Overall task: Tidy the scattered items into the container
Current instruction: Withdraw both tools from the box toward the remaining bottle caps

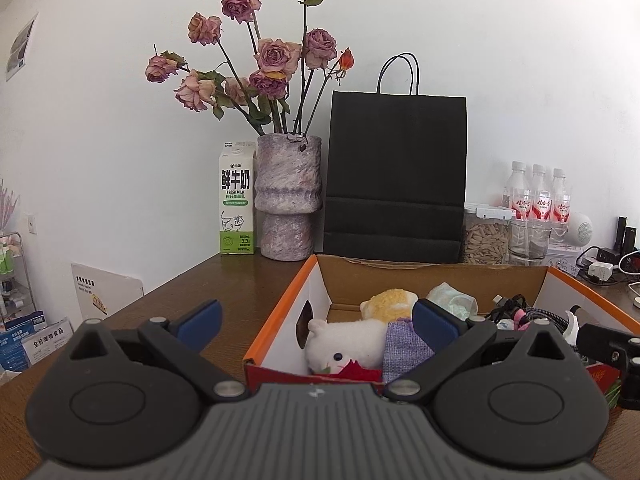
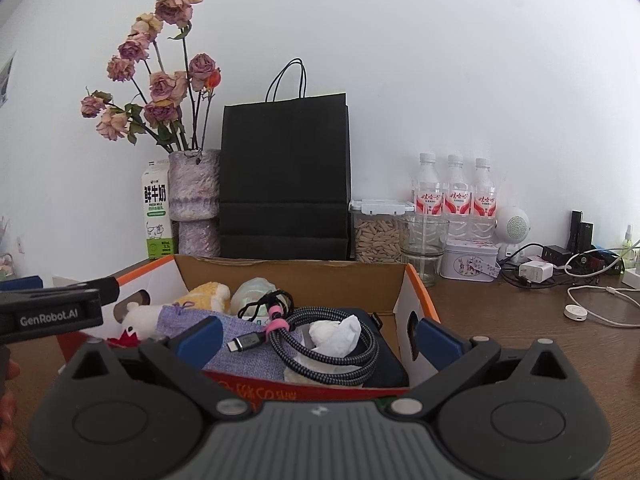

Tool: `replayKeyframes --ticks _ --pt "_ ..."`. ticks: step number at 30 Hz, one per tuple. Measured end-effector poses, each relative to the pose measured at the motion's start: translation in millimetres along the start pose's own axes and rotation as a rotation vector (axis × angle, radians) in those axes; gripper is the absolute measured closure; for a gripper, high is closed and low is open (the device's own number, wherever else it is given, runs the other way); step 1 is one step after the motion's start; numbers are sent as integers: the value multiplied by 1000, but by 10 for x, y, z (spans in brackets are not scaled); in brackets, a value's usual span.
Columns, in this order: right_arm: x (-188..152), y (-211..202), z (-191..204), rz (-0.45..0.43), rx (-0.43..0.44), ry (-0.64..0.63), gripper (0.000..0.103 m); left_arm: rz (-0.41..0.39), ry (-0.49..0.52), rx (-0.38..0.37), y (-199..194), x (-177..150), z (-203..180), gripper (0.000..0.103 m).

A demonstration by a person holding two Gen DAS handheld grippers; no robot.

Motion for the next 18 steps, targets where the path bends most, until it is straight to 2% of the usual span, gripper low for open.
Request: replayKeyframes --ticks 18 --pt "-327 -391 -1 81 31 -45 0 53 5 23 -336 -218 160 0"
Point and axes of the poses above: each gripper's, at about its wrist camera, not at the fingertips, and y roughly the way its jaws point, z to its left, x to its top, the point moved 10 cm from there along y, roughly the way its jaws point, and after that the axes turned 5 degrees about -x, right-handed, at the moved point
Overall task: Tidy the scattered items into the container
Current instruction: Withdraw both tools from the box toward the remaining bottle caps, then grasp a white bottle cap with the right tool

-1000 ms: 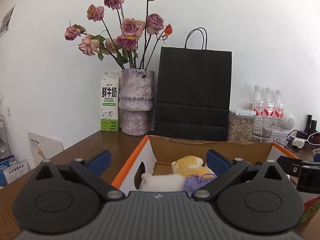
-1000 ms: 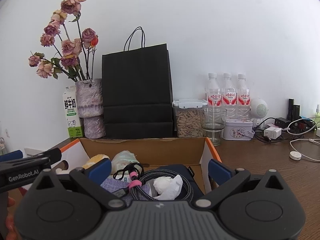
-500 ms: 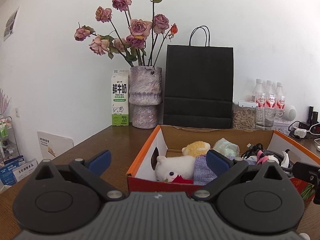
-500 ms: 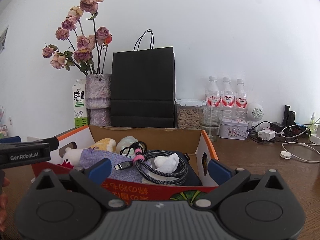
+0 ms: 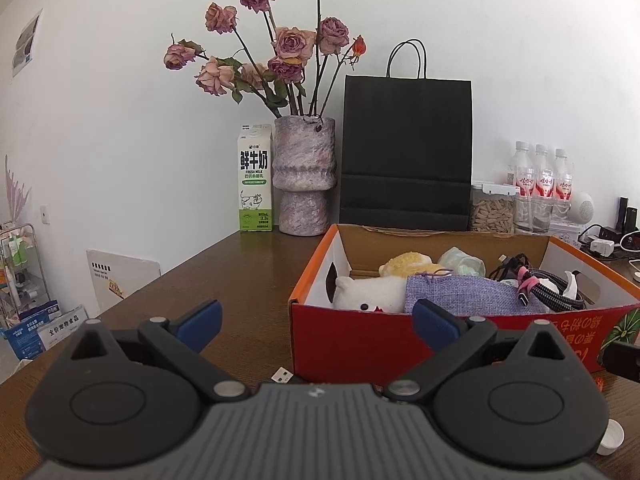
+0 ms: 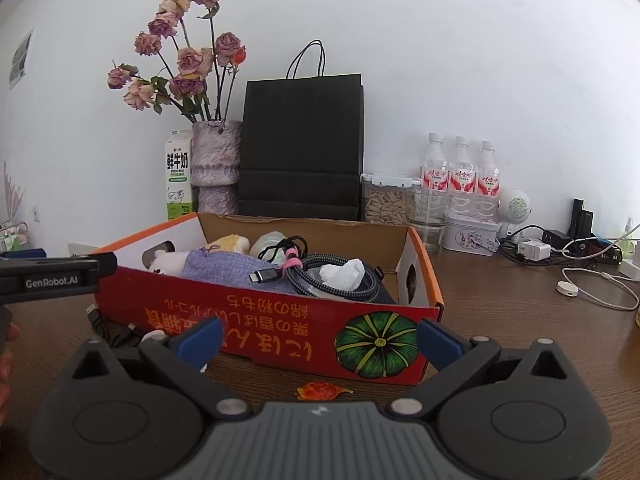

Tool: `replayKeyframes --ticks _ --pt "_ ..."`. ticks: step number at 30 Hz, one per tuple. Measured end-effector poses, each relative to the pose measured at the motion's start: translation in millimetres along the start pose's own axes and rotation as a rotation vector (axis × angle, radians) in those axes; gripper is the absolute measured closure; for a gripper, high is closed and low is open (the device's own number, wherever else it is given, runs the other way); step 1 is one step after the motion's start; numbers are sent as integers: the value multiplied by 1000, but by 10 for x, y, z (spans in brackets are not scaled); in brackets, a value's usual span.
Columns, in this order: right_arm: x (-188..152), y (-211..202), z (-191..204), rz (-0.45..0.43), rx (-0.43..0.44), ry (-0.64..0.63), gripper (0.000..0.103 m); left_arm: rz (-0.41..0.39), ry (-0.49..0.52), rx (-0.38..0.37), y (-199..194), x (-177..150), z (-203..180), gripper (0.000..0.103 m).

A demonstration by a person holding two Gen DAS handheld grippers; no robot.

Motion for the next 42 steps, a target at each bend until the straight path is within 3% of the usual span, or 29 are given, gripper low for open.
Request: replayKeyframes --ticks 11,21,27,32,38,42 --pt "-210 -12 -8 132 17 4 0 30 -39 -5 -85 -65 115 0" --pt "-496 107 53 311 38 -1 12 49 -76 -15 -126 -100 193 0" --pt "-522 126 86 325 39 -15 14 96 -95 -26 -65 -151 207 0" --pt "-480 91 135 299 51 -26 46 111 -99 -33 -48 -175 210 0" --pt "-455 63 161 287 58 -27 75 129 -112 -30 -27 -198 232 0" --pt "-451 61 156 284 57 -25 76 131 -110 -28 -26 -200 231 0"
Point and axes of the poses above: each gripper's, at about its wrist camera, not at the fingertips, and y roughly the way its jaws point, z to its left, x to its top, the point moved 10 cm from there along y, roughly the way its jaws point, and after that the axes turned 5 degrees about -x, right-handed, at the moved point
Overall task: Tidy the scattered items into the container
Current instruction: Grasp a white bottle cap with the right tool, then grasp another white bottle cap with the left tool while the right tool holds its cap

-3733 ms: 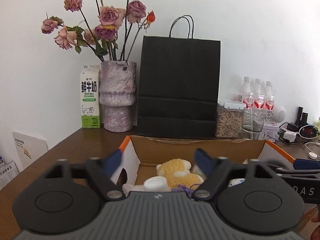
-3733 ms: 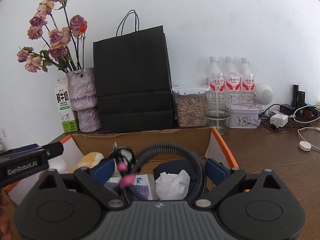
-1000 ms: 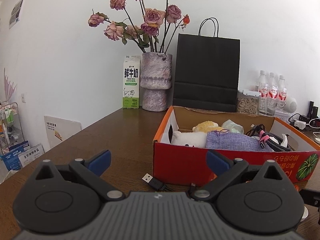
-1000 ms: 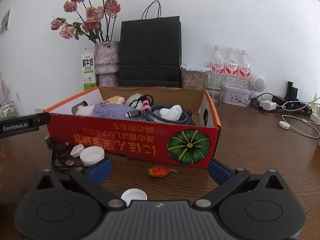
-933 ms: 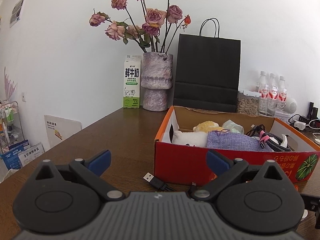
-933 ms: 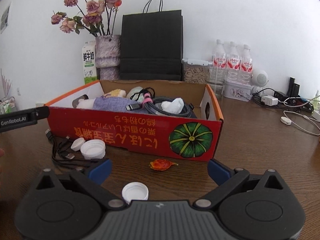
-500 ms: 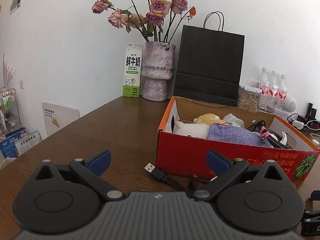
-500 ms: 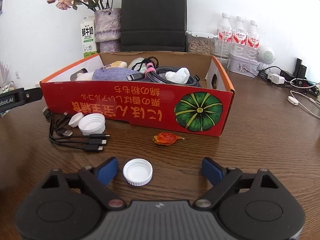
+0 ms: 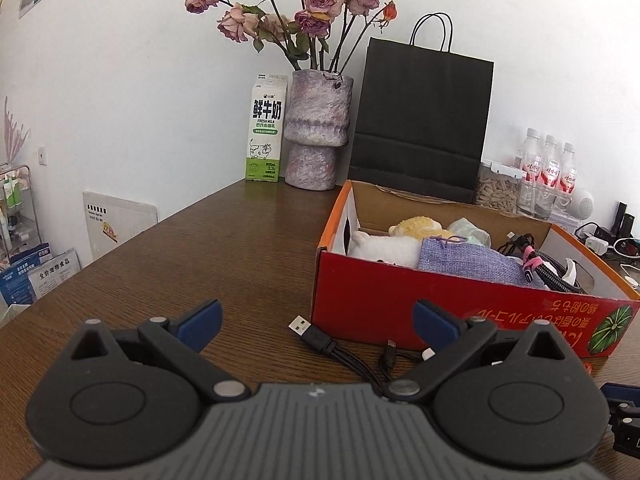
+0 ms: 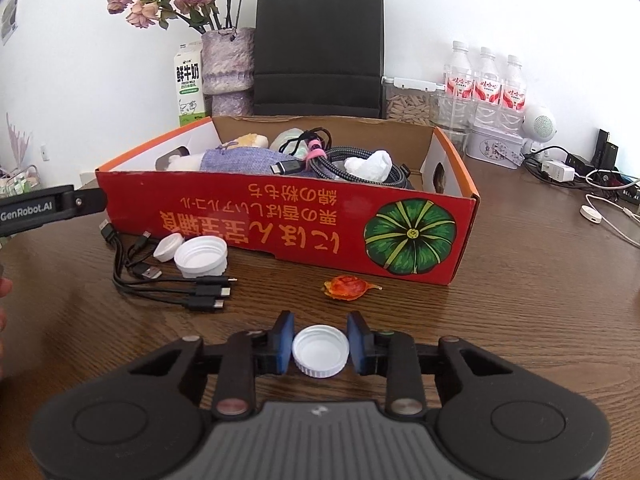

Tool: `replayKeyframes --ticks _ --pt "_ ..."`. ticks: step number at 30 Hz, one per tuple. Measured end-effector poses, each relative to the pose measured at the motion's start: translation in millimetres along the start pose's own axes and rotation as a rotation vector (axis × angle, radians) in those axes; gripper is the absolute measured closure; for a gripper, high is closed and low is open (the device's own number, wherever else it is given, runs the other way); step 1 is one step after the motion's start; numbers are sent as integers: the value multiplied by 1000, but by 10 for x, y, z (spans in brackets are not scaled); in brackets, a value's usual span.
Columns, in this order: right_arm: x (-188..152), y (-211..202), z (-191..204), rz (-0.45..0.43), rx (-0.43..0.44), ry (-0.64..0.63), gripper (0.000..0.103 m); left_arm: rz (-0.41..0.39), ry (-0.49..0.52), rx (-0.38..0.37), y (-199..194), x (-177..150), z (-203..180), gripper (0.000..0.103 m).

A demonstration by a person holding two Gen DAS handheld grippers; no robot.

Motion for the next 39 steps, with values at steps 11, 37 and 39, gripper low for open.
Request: replayKeyframes --ticks 11,37,39 --pt "93 -159 -104 -106 -59 25 76 -4 55 -13 -7 1 -103 0" --pt "194 -129 -391 -147 -73 109 76 205 236 -230 350 -296 -783 70" --pt "191 -130 -366 -145 -67 101 76 213 238 -244 364 -307 -807 72"
Point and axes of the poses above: each gripper's, at about its wrist camera, not at the fingertips, and y roughly the way its jaws point, z to its left, x to its top, the point moved 10 cm from there along y, roughly the way its jaws point, and after that the axes turned 5 degrees about -x, right-handed, at the moved point
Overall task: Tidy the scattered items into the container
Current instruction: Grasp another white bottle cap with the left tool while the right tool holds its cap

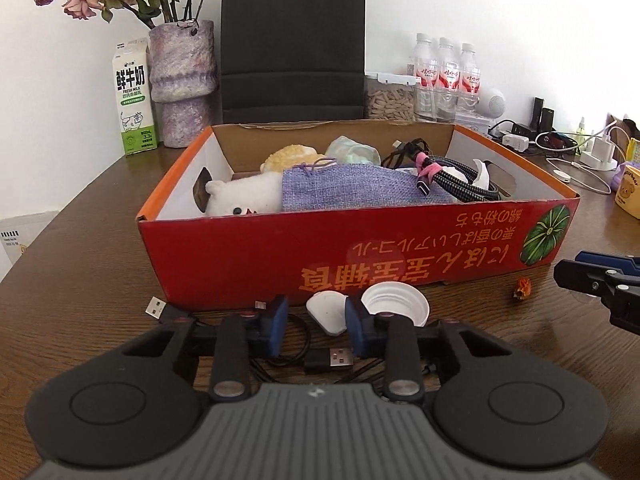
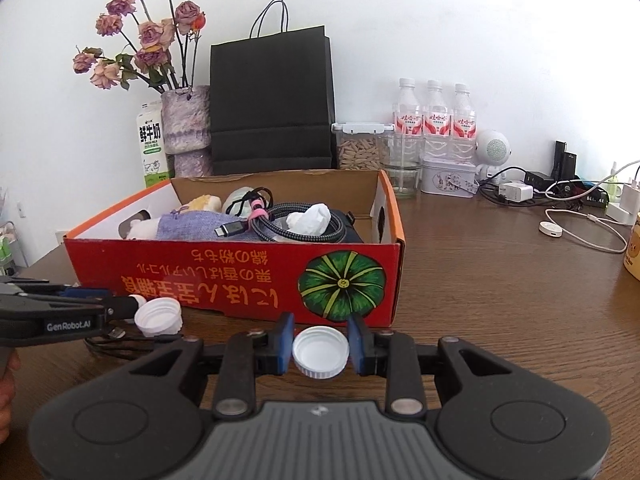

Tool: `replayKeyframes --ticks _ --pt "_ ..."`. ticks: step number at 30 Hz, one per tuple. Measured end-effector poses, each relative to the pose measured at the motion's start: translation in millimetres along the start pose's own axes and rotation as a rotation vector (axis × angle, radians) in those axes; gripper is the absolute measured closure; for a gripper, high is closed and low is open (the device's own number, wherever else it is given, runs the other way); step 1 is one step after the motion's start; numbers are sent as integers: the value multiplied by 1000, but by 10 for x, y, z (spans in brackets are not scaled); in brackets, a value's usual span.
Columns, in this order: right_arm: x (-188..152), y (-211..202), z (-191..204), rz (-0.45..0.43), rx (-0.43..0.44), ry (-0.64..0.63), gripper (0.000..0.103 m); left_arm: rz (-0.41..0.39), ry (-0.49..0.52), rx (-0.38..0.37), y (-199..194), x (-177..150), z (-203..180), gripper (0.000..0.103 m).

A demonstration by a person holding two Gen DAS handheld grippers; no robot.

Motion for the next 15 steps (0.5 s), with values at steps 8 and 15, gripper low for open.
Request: replayKeyframes --ticks 8,15 --pt "-5 4 25 6 14 -2 76 -2 22 -21 4 0 -67 83" --pt "-2 -9 29 2 13 -1 76 -34 62 -7 -56 35 -121 91"
Point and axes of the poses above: each gripper's, at about its wrist camera, not at the fingertips, and y roughly the way its jaws point, z to its left, x to its top, the point moved 10 cm from there along y, roughly the way its jaws point, and after that the axes turned 5 degrees about -x, right-handed, at the moved point
